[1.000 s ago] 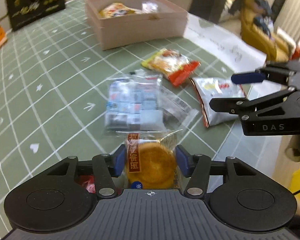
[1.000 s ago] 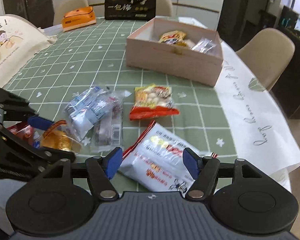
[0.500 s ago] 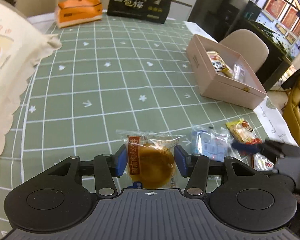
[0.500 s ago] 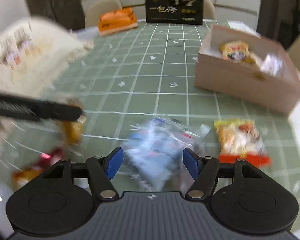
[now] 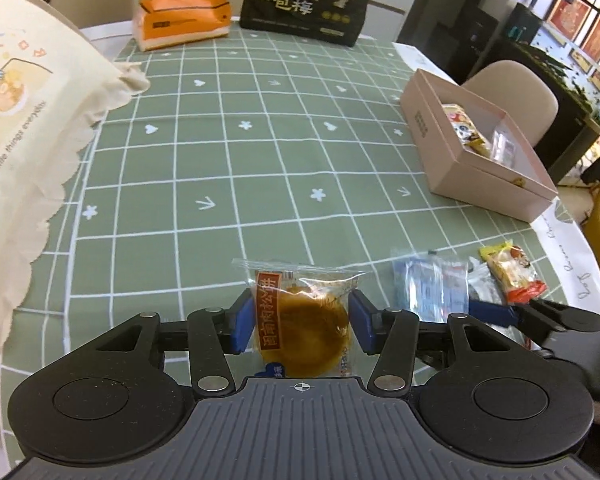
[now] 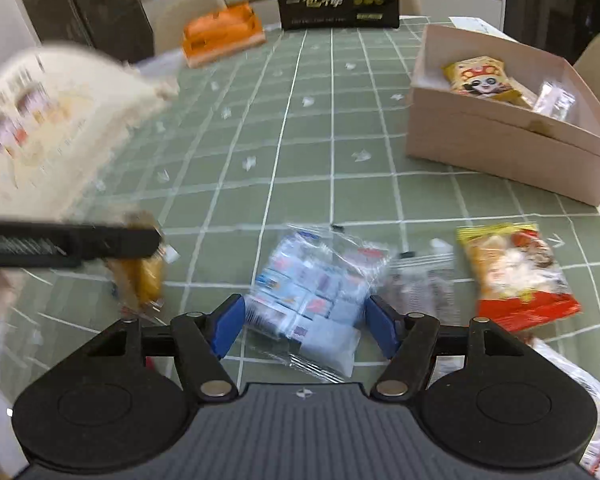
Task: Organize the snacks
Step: 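Grasp the blue-white candy bag with right while left holds the bun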
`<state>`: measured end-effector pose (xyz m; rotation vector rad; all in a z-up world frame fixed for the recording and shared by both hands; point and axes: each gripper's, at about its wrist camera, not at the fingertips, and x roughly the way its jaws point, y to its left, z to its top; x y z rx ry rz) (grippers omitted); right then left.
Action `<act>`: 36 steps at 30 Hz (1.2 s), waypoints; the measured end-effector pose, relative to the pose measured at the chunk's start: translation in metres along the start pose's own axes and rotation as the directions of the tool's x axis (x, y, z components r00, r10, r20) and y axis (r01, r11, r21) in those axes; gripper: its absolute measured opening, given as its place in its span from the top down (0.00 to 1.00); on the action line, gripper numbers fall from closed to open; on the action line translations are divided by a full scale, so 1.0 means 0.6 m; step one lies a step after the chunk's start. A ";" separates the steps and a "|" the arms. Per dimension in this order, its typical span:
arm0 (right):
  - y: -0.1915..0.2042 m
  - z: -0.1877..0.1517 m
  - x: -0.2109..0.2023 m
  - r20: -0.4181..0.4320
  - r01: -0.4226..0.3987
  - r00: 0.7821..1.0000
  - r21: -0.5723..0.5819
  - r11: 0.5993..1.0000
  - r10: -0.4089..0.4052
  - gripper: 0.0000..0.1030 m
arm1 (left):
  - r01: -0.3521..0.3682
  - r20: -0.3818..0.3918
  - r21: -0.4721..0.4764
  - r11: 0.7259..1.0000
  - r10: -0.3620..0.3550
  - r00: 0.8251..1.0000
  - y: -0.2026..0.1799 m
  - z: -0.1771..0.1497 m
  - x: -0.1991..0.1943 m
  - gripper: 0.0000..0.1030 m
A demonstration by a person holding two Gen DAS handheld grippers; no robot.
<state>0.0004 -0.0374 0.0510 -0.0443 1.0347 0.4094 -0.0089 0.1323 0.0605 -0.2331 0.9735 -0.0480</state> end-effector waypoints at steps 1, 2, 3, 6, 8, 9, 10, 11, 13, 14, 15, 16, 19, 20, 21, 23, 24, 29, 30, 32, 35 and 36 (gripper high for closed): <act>0.011 0.000 0.005 0.020 0.020 1.000 -0.015 1.000 -0.020 0.25 | -0.003 0.000 0.004 1.000 0.003 1.000 -0.001 0.000 -0.001 0.46; 0.019 -0.001 0.010 0.032 0.036 0.999 -0.026 0.999 -0.035 0.25 | -0.004 -0.001 0.010 1.000 0.004 1.000 -0.002 0.000 -0.002 0.46; 0.021 0.002 0.015 0.040 0.044 0.998 -0.036 0.998 -0.043 0.24 | -0.004 -0.001 0.020 1.000 0.004 1.000 -0.005 -0.001 -0.003 0.46; 0.010 0.010 0.018 0.046 0.023 0.999 -0.031 0.999 -0.022 0.36 | -0.008 -0.005 0.060 0.998 0.008 1.000 -0.019 -0.001 -0.001 0.46; -0.007 0.016 0.005 0.043 -0.005 0.999 -0.014 1.000 0.006 0.56 | 0.008 -0.016 0.078 0.997 -0.006 1.000 -0.033 -0.001 0.001 0.46; -0.016 0.016 -0.008 0.050 -0.010 0.999 -0.002 1.000 0.010 0.82 | 0.021 -0.019 0.089 0.996 -0.020 1.000 -0.041 0.000 0.002 0.46; -0.026 0.016 -0.024 0.063 0.013 0.998 0.004 1.000 -0.013 0.99 | 0.037 -0.021 0.106 0.994 -0.035 0.999 -0.054 0.002 0.004 0.46; -0.035 0.017 -0.033 0.069 0.037 0.997 -0.002 0.999 -0.037 0.99 | 0.047 -0.022 0.123 0.991 -0.045 0.999 -0.065 0.004 0.008 0.46; -0.062 0.013 -0.055 0.080 0.076 0.994 -0.003 0.997 -0.076 0.98 | 0.066 -0.028 0.165 0.984 -0.062 0.998 -0.090 0.007 0.019 0.46; -0.076 0.010 -0.062 0.079 0.093 0.992 0.005 0.996 -0.093 0.98 | 0.072 -0.031 0.183 0.980 -0.068 0.997 -0.101 0.009 0.026 0.46; -0.092 0.006 -0.070 0.080 0.118 0.990 0.013 0.993 -0.118 0.98 | 0.075 -0.033 0.198 0.977 -0.070 0.997 -0.111 0.009 0.032 0.46; -0.105 0.002 -0.078 0.086 0.143 0.986 0.023 0.990 -0.144 0.97 | 0.076 -0.037 0.208 0.975 -0.070 0.997 -0.119 0.008 0.039 0.46; -0.140 -0.011 -0.106 0.108 0.181 0.976 0.056 0.982 -0.186 0.76 | 0.076 -0.034 0.210 0.975 -0.070 0.997 -0.126 0.008 0.047 0.46; -0.146 -0.014 -0.111 0.113 0.178 0.976 0.066 0.982 -0.185 0.65 | 0.074 -0.028 0.198 0.977 -0.069 0.997 -0.122 0.009 0.045 0.46; -0.148 -0.017 -0.116 0.117 0.172 0.977 0.074 0.982 -0.180 0.39 | 0.065 -0.018 0.181 0.981 -0.063 0.998 -0.116 0.011 0.042 0.46; -0.142 -0.021 -0.115 0.136 0.160 0.976 0.077 0.984 -0.169 0.28 | 0.034 0.013 0.125 0.992 -0.036 0.999 -0.087 0.016 0.032 0.47; -0.132 -0.019 -0.108 0.138 0.150 0.977 0.076 0.986 -0.159 0.28 | 0.016 0.025 0.092 0.996 -0.018 1.000 -0.069 0.018 0.028 0.47; -0.053 -0.002 -0.049 0.106 0.025 0.994 0.064 0.998 -0.031 0.28 | -0.080 0.038 -0.045 0.996 0.082 0.996 0.017 0.027 0.004 0.48; -0.036 0.005 -0.032 0.098 0.007 0.995 0.061 0.998 -0.013 0.28 | -0.094 0.039 -0.058 0.994 0.097 0.995 0.028 0.027 0.000 0.48; -0.009 0.021 0.001 0.079 0.011 0.997 0.076 0.997 -0.017 0.28 | -0.109 0.045 -0.068 0.992 0.112 0.993 0.044 0.029 -0.008 0.48; 0.027 0.049 0.048 0.050 0.093 0.994 0.063 0.994 -0.096 0.18 | -0.113 0.045 -0.072 0.991 0.116 0.992 0.051 0.026 -0.018 0.52; 0.041 0.055 0.059 0.047 0.134 0.990 0.023 0.991 -0.135 0.18 | -0.112 0.044 -0.070 0.991 0.115 0.992 0.052 0.024 -0.021 0.63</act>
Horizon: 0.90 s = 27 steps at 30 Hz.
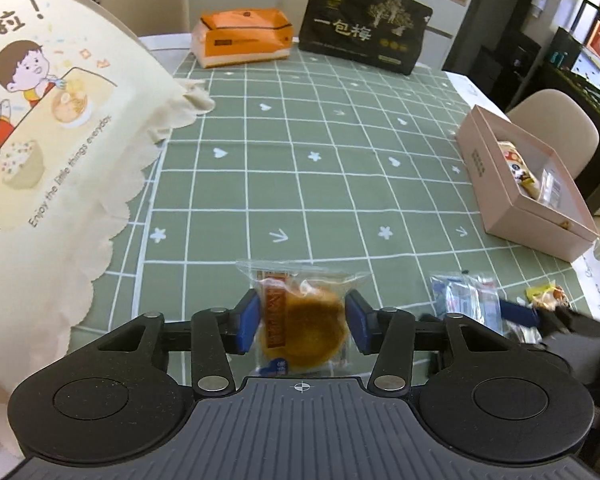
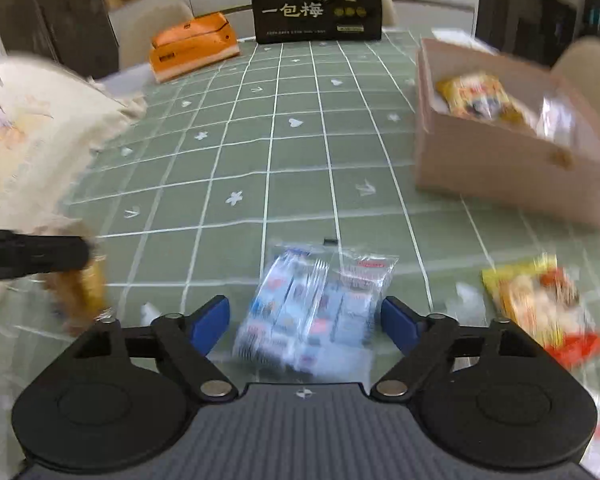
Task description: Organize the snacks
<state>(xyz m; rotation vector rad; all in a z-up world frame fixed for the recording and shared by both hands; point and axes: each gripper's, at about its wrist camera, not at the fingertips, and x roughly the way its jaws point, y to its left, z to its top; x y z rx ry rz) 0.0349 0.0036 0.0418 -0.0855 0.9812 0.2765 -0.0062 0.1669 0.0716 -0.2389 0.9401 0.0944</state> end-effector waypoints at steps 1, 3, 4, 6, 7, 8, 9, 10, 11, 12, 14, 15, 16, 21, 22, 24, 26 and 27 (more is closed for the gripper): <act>0.013 0.002 0.005 -0.002 0.026 1.000 -0.051 0.998 -0.026 0.22 | 0.006 -0.005 0.003 1.000 -0.006 1.000 0.000 -0.001 -0.002 0.67; 0.015 0.001 -0.005 -0.007 -0.016 1.000 -0.103 0.995 0.016 0.43 | 0.033 -0.015 0.010 0.999 -0.033 0.999 -0.008 -0.002 0.000 0.78; 0.011 0.000 -0.016 -0.014 -0.048 0.999 -0.125 0.991 0.046 0.43 | 0.054 -0.019 0.026 0.998 -0.053 0.998 -0.018 -0.002 0.000 0.78; -0.011 -0.007 -0.042 -0.007 -0.050 0.999 -0.135 0.990 0.049 0.43 | 0.083 -0.026 0.078 0.993 -0.081 0.996 -0.040 -0.008 0.003 0.77; -0.028 -0.010 -0.057 0.010 -0.036 0.999 -0.135 0.990 0.038 0.43 | 0.087 -0.032 0.102 0.991 -0.084 0.996 -0.050 -0.009 0.006 0.77; -0.047 -0.013 -0.073 0.028 -0.016 0.999 -0.127 0.992 0.019 0.43 | 0.085 -0.041 0.129 0.988 -0.080 0.996 -0.060 -0.013 0.011 0.77; -0.067 -0.014 -0.088 0.042 0.002 0.999 -0.111 0.994 0.002 0.43 | 0.078 -0.052 0.144 0.986 -0.071 0.996 -0.066 -0.016 0.017 0.77; -0.091 -0.016 -0.102 0.053 0.020 0.998 -0.088 0.996 -0.016 0.43 | 0.072 -0.060 0.149 0.986 -0.064 0.996 -0.069 -0.019 0.020 0.76; -0.111 -0.018 -0.112 0.056 0.034 0.998 -0.070 0.997 -0.030 0.43 | 0.063 -0.056 0.151 0.987 -0.055 0.997 -0.069 -0.021 0.020 0.74; -0.131 -0.022 -0.120 0.059 0.054 0.997 -0.054 0.997 -0.051 0.43 | 0.044 -0.033 0.152 0.987 -0.039 0.999 -0.066 -0.023 0.015 0.72; -0.159 -0.038 -0.127 0.068 0.105 0.992 -0.038 0.994 -0.103 0.43 | -0.034 0.038 0.134 0.990 0.029 0.999 -0.050 -0.028 0.000 0.72; -0.173 -0.047 -0.126 0.066 0.136 0.989 -0.032 0.990 -0.133 0.43 | -0.066 0.053 0.100 0.993 0.060 0.997 -0.037 -0.030 -0.003 0.71; -0.187 -0.056 -0.122 0.061 0.167 0.984 -0.026 0.986 -0.165 0.43 | -0.083 0.049 0.062 0.995 0.080 0.996 -0.025 -0.029 -0.002 0.71; -0.272 -0.078 -0.109 0.026 0.245 0.968 0.116 0.963 -0.249 0.43 | -0.022 0.021 -0.114 0.993 0.024 0.999 0.004 -0.026 0.039 0.65; -0.291 -0.078 -0.111 0.022 0.232 0.971 0.165 0.959 -0.239 0.43 | 0.008 0.024 -0.113 0.994 -0.005 1.000 -0.009 -0.023 0.050 0.60; -0.325 -0.078 -0.118 0.025 0.207 0.976 0.230 0.951 -0.218 0.43 | 0.064 0.013 -0.042 0.997 -0.064 0.998 -0.050 -0.018 0.068 0.48; -0.342 -0.076 -0.118 0.029 0.195 0.978 0.252 0.948 -0.209 0.43 | 0.139 -0.011 0.052 0.989 -0.139 0.990 -0.097 -0.019 0.086 0.48; -0.349 -0.075 -0.116 0.025 0.198 0.977 0.261 0.945 -0.212 0.43 | 0.185 -0.035 0.100 0.978 -0.183 0.983 -0.121 -0.023 0.096 0.48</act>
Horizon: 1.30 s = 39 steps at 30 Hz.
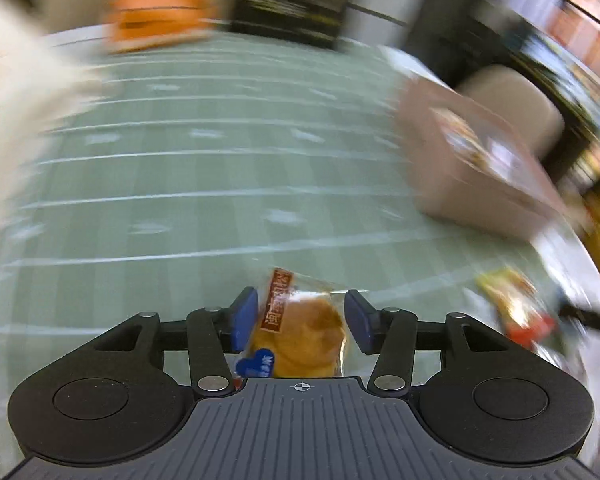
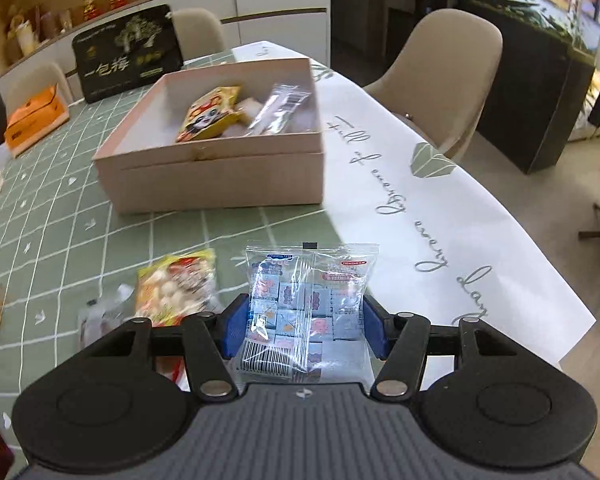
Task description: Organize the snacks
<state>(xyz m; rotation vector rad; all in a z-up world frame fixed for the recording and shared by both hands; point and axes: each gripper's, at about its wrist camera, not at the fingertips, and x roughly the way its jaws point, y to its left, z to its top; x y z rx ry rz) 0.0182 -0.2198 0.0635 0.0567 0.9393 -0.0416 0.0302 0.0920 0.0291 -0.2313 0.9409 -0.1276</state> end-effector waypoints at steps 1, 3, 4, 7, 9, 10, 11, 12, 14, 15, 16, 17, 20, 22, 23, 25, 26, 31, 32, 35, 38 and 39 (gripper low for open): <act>-0.002 0.002 0.003 -0.001 0.011 1.000 0.004 1.000 -0.011 0.43 | 0.044 -0.016 0.051 0.998 -0.043 0.999 -0.022 -0.002 0.011 0.47; -0.006 0.002 0.011 0.006 0.041 0.999 -0.013 0.999 -0.041 0.43 | 0.081 -0.022 0.126 0.989 -0.079 0.997 -0.049 -0.007 0.017 0.47; -0.008 0.003 0.019 0.000 0.046 0.999 -0.025 0.999 -0.046 0.42 | 0.089 -0.021 0.152 0.984 -0.087 0.996 -0.060 -0.010 0.014 0.47; -0.011 -0.001 0.045 -0.041 0.013 0.999 -0.049 0.999 -0.015 0.34 | 0.075 0.004 0.189 0.979 -0.077 0.997 -0.068 -0.017 -0.012 0.49; -0.009 -0.004 0.045 -0.041 0.000 0.999 -0.057 0.998 -0.003 0.30 | 0.073 0.002 0.240 0.968 -0.076 0.997 -0.072 -0.020 -0.028 0.49; -0.009 -0.007 0.044 -0.039 -0.007 0.999 -0.058 0.998 0.005 0.28 | 0.080 -0.016 0.275 0.958 -0.079 0.997 -0.077 -0.024 -0.030 0.49; -0.009 -0.010 0.044 -0.034 -0.010 0.999 -0.057 0.998 0.008 0.27 | 0.083 -0.043 0.302 0.950 -0.074 0.996 -0.087 -0.027 -0.026 0.49; -0.009 -0.015 0.042 -0.026 -0.010 1.000 -0.057 0.998 0.009 0.26 | 0.084 -0.072 0.333 0.939 -0.064 0.995 -0.095 -0.031 -0.019 0.47; -0.009 -0.021 0.039 -0.012 -0.007 1.000 -0.062 0.998 0.006 0.25 | 0.044 -0.074 0.419 0.907 -0.014 0.997 -0.123 -0.040 -0.002 0.41; -0.009 -0.023 0.037 -0.010 -0.007 1.000 -0.061 0.998 0.006 0.25 | 0.020 -0.076 0.447 0.894 0.015 0.997 -0.137 -0.042 0.009 0.36; -0.009 -0.024 0.036 -0.012 -0.006 1.000 -0.058 0.998 0.005 0.25 | -0.001 -0.083 0.461 0.887 0.044 0.996 -0.147 -0.043 0.021 0.33; -0.009 -0.022 0.035 -0.015 -0.002 1.000 -0.057 0.998 0.001 0.25 | -0.006 -0.085 0.457 0.890 0.050 0.995 -0.151 -0.042 0.029 0.28; -0.007 -0.025 0.017 0.005 0.021 1.000 -0.081 0.996 -0.021 0.25 | 0.006 -0.083 0.385 0.923 0.028 0.996 -0.141 -0.029 0.039 0.29; -0.001 -0.023 -0.003 0.038 0.024 0.999 -0.105 0.994 -0.020 0.25 | 0.035 -0.092 0.332 0.943 -0.004 0.996 -0.124 -0.021 0.032 0.31; 0.003 -0.020 -0.015 0.054 0.003 0.999 -0.108 0.994 0.002 0.25 | 0.050 -0.095 0.316 0.947 -0.021 0.995 -0.116 -0.021 0.029 0.36; 0.015 -0.009 -0.034 0.066 -0.085 0.994 -0.113 0.990 0.093 0.25 | 0.083 -0.108 0.294 0.952 -0.053 0.993 -0.107 -0.021 0.021 0.41; 0.023 -0.003 -0.036 0.061 -0.124 0.989 -0.123 0.985 0.132 0.25 | 0.091 -0.116 0.287 0.953 -0.060 0.991 -0.104 -0.023 0.017 0.41; 0.102 0.018 0.014 -0.019 -0.217 0.976 -0.214 0.952 0.218 0.25 | 0.095 -0.135 0.293 0.951 -0.057 0.989 -0.117 -0.034 0.000 0.41; 0.113 0.018 0.031 -0.047 -0.220 0.976 -0.230 0.948 0.215 0.25 | 0.102 -0.132 0.293 0.951 -0.066 0.989 -0.120 -0.033 -0.007 0.41; 0.136 0.013 0.060 -0.088 -0.186 0.982 -0.276 0.943 0.168 0.47 | 0.151 -0.078 0.268 0.952 -0.135 0.988 -0.127 -0.012 -0.046 0.41; 0.137 0.009 0.016 -0.040 -0.164 0.986 -0.323 0.932 0.160 0.48 | 0.216 0.020 0.239 0.947 -0.227 0.974 -0.141 0.040 -0.087 0.41; 0.128 0.010 -0.006 -0.018 -0.170 0.985 -0.316 0.934 0.173 0.48 | 0.228 0.056 0.241 0.943 -0.248 0.967 -0.149 0.062 -0.097 0.41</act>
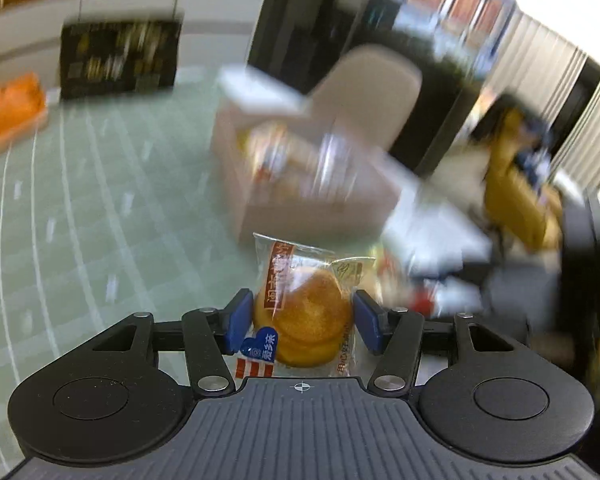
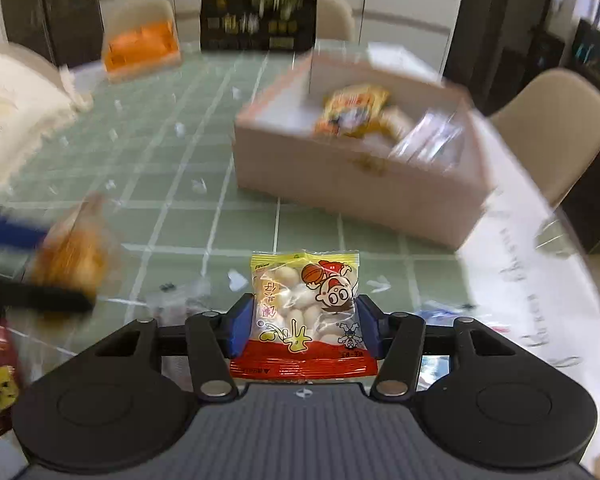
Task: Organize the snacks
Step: 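Release the bun into the pink box with left while right grasps a white-red panda bag, then grasp the clear brown cereal bar with left while right reaches toward the white-red bag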
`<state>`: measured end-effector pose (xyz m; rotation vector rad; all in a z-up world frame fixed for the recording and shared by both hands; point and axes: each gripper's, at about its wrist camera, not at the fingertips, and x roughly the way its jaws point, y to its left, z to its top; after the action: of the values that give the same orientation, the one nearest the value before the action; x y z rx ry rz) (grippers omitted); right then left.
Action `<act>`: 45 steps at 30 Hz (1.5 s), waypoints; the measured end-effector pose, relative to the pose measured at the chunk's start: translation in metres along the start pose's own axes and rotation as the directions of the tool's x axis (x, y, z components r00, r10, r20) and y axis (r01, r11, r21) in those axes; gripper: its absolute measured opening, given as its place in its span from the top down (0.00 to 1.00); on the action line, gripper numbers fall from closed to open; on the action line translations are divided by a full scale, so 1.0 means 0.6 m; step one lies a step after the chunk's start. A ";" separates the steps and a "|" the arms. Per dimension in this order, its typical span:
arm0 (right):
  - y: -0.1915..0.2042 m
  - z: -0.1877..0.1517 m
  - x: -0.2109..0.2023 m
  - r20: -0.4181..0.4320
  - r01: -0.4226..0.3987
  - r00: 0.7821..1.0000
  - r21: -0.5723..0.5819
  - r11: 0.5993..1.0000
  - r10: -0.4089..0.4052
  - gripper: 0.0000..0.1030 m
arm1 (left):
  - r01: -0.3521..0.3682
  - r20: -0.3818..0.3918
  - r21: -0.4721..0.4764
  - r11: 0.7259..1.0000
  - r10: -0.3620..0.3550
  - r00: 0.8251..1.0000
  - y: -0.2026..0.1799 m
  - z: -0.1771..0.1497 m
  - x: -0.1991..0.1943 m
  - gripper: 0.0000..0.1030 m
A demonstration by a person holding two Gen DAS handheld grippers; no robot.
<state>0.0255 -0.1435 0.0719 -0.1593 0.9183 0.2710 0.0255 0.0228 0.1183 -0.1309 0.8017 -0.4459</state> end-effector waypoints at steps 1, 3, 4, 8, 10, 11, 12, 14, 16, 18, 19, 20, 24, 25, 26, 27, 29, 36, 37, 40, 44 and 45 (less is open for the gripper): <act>-0.006 0.000 -0.021 0.019 -0.008 1.000 0.013 1.000 0.008 0.48 | 0.016 0.040 0.006 1.000 -0.016 0.999 -0.005 0.028 -0.003 0.41; -0.024 0.004 -0.066 0.066 -0.015 0.998 0.051 0.999 0.012 0.48 | 0.029 0.103 0.030 0.999 -0.032 0.994 -0.020 0.087 0.001 0.41; -0.033 0.007 -0.085 0.086 -0.011 0.996 0.072 0.997 0.005 0.48 | 0.038 0.134 0.037 0.999 -0.042 0.990 -0.027 0.117 0.006 0.41; -0.062 0.018 -0.135 0.130 0.031 0.990 0.131 0.991 -0.048 0.48 | 0.100 0.128 -0.002 0.995 -0.099 0.987 -0.028 0.207 0.084 0.39; -0.070 0.017 -0.147 0.129 0.064 0.988 0.145 0.987 -0.083 0.47 | 0.060 0.003 -0.050 0.997 -0.060 0.998 -0.008 0.214 0.164 0.44; -0.073 0.017 -0.148 0.122 0.077 0.988 0.149 0.986 -0.095 0.47 | 0.061 0.003 -0.049 0.997 -0.060 0.998 -0.001 0.210 0.183 0.44; -0.076 0.015 -0.149 0.113 0.090 0.988 0.152 0.984 -0.107 0.47 | 0.078 0.028 -0.035 0.996 -0.077 0.997 0.004 0.202 0.192 0.44; -0.080 0.008 -0.151 0.094 0.118 0.987 0.154 0.981 -0.134 0.47 | 0.097 0.077 -0.043 0.994 -0.094 0.993 0.015 0.184 0.184 0.44; -0.088 0.000 -0.152 0.075 0.129 0.987 0.169 0.977 -0.143 0.47 | 0.133 0.086 -0.105 0.986 -0.125 0.988 0.036 0.157 0.156 0.44; -0.099 0.003 -0.155 0.072 0.109 0.989 0.197 0.974 -0.125 0.48 | 0.135 0.051 -0.117 0.984 -0.130 0.990 0.046 0.116 0.126 0.44; -0.103 0.010 -0.160 0.086 0.084 0.991 0.211 0.974 -0.104 0.48 | 0.111 0.020 -0.111 0.988 -0.109 0.994 0.048 0.090 0.114 0.44; -0.109 0.024 -0.166 0.114 0.049 0.991 0.226 0.973 -0.077 0.48 | 0.090 -0.014 -0.112 0.990 -0.093 0.996 0.051 0.070 0.108 0.44; -0.127 0.147 -0.162 0.262 -0.024 0.964 0.251 0.968 -0.044 0.43 | 0.058 -0.106 -0.128 0.990 -0.072 0.992 0.065 0.010 0.101 0.44; -0.132 0.182 -0.152 0.292 -0.030 0.955 0.248 0.968 -0.046 0.26 | 0.041 -0.127 -0.130 0.991 -0.058 0.990 0.065 -0.001 0.100 0.44; -0.136 0.211 -0.138 0.287 -0.022 0.957 0.242 0.970 -0.050 0.21 | 0.030 -0.147 -0.127 0.991 -0.049 0.988 0.065 -0.010 0.097 0.44; -0.140 0.236 -0.121 0.269 -0.005 0.961 0.239 0.971 -0.061 0.21 | 0.026 -0.162 -0.117 0.993 -0.045 0.986 0.064 -0.017 0.093 0.44; -0.145 0.250 -0.097 0.230 0.022 0.970 0.235 0.972 -0.077 0.21 | 0.016 -0.177 -0.095 0.995 -0.032 0.984 0.061 -0.035 0.079 0.44; -0.136 0.108 -0.074 0.090 0.036 0.994 0.203 0.978 -0.055 0.21 | 0.054 -0.261 -0.134 0.989 -0.088 0.961 0.047 -0.091 0.079 0.44; -0.133 0.080 -0.071 0.064 0.057 0.995 0.191 0.980 -0.070 0.21 | 0.058 -0.268 -0.143 0.988 -0.095 0.959 0.042 -0.097 0.080 0.44; -0.124 0.012 -0.071 0.018 0.079 0.996 0.174 0.982 -0.083 0.21 | 0.086 -0.276 -0.170 0.982 -0.131 0.952 0.027 -0.106 0.079 0.44; -0.110 -0.068 -0.075 -0.041 0.056 0.998 0.214 0.975 -0.049 0.21 | 0.082 -0.313 -0.161 0.984 -0.130 0.941 0.014 -0.112 0.075 0.44; -0.109 -0.081 -0.077 -0.050 0.050 0.998 0.222 0.974 -0.040 0.21 | 0.079 -0.320 -0.182 0.980 -0.135 0.938 0.014 -0.111 0.080 0.44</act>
<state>-0.0189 -0.2256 0.0809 0.0211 0.9822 0.1208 0.0097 0.0130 0.0377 -0.2611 1.1681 -0.5110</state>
